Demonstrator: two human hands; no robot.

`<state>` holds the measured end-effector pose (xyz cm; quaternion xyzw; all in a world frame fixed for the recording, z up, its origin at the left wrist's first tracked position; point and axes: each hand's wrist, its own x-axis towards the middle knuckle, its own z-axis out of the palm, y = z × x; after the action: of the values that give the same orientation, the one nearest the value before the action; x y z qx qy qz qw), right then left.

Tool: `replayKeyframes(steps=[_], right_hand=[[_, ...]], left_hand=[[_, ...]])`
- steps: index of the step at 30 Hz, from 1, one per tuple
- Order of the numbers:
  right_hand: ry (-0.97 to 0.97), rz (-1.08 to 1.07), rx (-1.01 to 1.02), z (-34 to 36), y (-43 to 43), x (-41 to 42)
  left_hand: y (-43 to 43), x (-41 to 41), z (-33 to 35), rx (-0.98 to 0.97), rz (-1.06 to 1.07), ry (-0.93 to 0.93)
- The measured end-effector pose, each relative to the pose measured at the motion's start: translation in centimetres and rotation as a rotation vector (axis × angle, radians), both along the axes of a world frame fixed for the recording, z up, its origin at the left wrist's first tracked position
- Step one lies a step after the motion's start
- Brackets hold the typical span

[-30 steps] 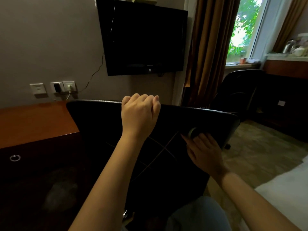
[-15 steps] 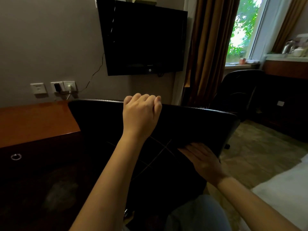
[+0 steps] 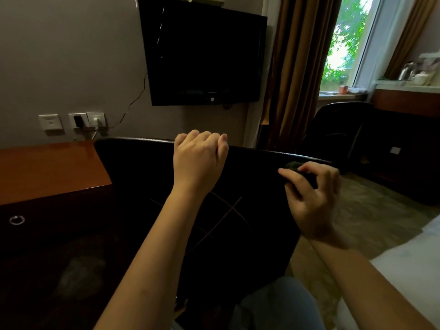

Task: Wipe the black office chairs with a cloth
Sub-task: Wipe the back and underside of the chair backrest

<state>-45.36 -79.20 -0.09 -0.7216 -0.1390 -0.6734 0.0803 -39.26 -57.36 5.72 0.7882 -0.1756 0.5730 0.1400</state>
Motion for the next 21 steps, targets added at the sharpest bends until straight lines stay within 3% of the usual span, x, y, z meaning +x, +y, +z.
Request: replayKeyframes(steps=[5, 11, 21], right_hand=[[-0.005, -0.028, 0.043, -3.5, 1.9, 1.4], [0.18, -0.066, -0.255, -9.3, 0.5, 2.5], [0.043, 0.148, 0.01, -0.2, 2.1, 0.7]], left_hand=[[0.0, 0.3, 0.1, 0.0, 0.006, -0.011], [-0.4, 0.1, 0.0, 0.002, -0.005, -0.016], [-0.1, 0.1, -0.2, -0.013, -0.003, -0.021]])
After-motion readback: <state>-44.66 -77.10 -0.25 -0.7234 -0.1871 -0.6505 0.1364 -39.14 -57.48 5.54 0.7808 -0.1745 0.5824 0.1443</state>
